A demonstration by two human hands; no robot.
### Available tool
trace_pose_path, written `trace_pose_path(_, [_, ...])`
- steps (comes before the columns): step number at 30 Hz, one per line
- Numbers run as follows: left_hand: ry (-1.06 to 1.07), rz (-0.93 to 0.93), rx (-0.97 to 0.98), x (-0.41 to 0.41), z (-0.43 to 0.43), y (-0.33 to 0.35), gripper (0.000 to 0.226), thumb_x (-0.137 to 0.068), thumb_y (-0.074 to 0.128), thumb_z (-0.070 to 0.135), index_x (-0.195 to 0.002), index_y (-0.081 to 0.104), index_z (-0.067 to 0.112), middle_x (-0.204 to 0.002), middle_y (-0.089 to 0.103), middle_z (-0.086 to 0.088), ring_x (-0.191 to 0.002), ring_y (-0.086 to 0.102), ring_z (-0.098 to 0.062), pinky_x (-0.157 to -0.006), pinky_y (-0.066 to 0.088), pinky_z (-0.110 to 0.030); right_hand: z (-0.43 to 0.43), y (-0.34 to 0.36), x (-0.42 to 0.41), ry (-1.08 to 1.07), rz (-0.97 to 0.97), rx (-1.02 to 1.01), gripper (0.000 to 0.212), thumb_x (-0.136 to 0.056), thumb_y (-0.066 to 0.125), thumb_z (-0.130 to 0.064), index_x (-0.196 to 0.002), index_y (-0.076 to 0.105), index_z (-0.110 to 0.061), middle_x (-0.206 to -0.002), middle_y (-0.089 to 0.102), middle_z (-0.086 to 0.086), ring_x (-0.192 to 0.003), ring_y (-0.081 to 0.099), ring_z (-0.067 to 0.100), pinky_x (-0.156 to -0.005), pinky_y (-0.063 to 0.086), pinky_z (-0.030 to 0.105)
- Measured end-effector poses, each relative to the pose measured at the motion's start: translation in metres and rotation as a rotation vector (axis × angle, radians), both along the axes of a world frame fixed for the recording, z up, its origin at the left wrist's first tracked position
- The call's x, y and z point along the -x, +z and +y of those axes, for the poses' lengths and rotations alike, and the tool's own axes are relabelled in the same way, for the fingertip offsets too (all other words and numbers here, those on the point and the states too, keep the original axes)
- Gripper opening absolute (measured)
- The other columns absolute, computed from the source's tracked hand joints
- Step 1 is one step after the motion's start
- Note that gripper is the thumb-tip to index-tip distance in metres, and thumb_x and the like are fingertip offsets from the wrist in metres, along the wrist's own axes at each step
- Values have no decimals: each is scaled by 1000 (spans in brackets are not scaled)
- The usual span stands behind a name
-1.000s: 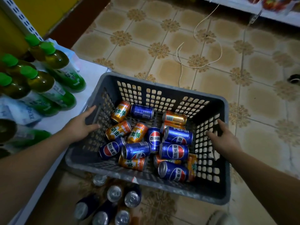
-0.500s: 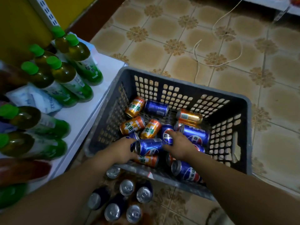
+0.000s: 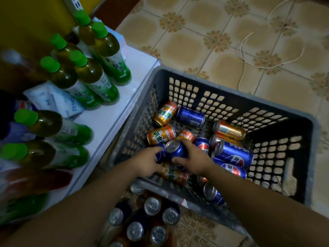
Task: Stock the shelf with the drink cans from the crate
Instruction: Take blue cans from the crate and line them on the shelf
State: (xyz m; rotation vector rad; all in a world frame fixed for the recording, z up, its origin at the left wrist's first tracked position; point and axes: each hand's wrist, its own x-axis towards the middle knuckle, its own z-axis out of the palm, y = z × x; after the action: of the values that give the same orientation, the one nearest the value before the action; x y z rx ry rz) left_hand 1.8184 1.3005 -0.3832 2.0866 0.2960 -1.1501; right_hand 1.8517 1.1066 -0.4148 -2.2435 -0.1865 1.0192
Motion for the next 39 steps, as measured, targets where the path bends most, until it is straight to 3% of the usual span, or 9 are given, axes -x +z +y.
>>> trace_pose_path(3, [181, -39, 97, 2, -1, 26, 82, -72, 78, 32, -142, 36, 29, -128, 56, 2, -108, 59, -16, -96, 49, -40, 1, 35, -4, -360, 65, -277, 70, -83, 72, -40, -141, 36, -26, -130, 57, -3, -111, 58, 14, -96, 50, 34])
trace_pose_path(7, [400, -152, 247, 9, -10, 91, 73, -80, 74, 13, -139, 35, 30, -118, 50, 11, -98, 54, -1, -89, 46, -26, 15, 104, -6, -479, -3, -431, 57, -83, 72, -40, -132, 46, -26, -116, 61, -10, -106, 62, 9, -89, 53, 30])
trace_pose_path(10, [466, -269, 316, 17, -6, 148, 61, -79, 73, 6, -127, 43, 28, -113, 58, 13, -105, 58, -6, -88, 48, -23, 32, 171, -6, -477, -70, -535, 43, -86, 70, -33, -123, 49, -26, -111, 63, -9, -104, 63, 10, -82, 54, 24])
trace_pose_path(13, [533, -424, 347, 36, 4, 213, 62, -78, 72, 0, -127, 42, 23, -109, 59, 13, -101, 59, -2, -79, 49, -11, 51, 244, 1, -436, -119, -632, 31, -86, 69, -34, -111, 51, -35, -109, 64, -7, -101, 65, 13, -88, 56, 38])
trace_pose_path(17, [586, -593, 339, 72, 25, 306, 70, -78, 75, 8, -136, 38, 24, -112, 59, 14, -98, 56, 8, -74, 47, -10, 78, 344, 26, -362, -190, -753, 43, -80, 71, -43, -116, 52, -28, -112, 66, 1, -101, 66, 17, -89, 56, 43])
trace_pose_path(21, [634, -790, 299, 120, 49, 391, 57, -79, 73, 4, -122, 42, 27, -104, 58, 17, -91, 55, 9, -71, 46, -9, 110, 434, 67, -225, -288, -830, 47, -75, 70, -47, -115, 54, -27, -110, 67, 3, -100, 68, 20, -82, 58, 38])
trace_pose_path(26, [664, -946, 186, 203, 90, 461, 58, -79, 73, 3, -127, 45, 20, -107, 62, 10, -88, 59, 10, -74, 47, -9, 157, 513, 131, -103, -354, -919, 34, -91, 64, -25, -121, 52, -17, -107, 65, 5, -94, 67, 16, -71, 54, 24])
trace_pose_path(31, [704, -993, 49, 295, 136, 503, 60, -80, 72, 4, -135, 46, 8, -108, 66, 3, -89, 64, 2, -81, 52, -16, 215, 557, 199, 46, -327, -927, 31, -94, 58, -29, -122, 48, -18, -109, 62, 4, -96, 65, 19, -79, 56, 35])
trace_pose_path(39, [769, -754, -635, 459, 233, 510, 73, -87, 63, 45, -148, 30, 21, -149, 40, -4, -132, 43, -20, -105, 35, -29, 313, 572, 311, 305, -287, -934, 32, -93, 60, -27, -118, 42, -25, -105, 58, -4, -95, 60, 15, -72, 50, 24])
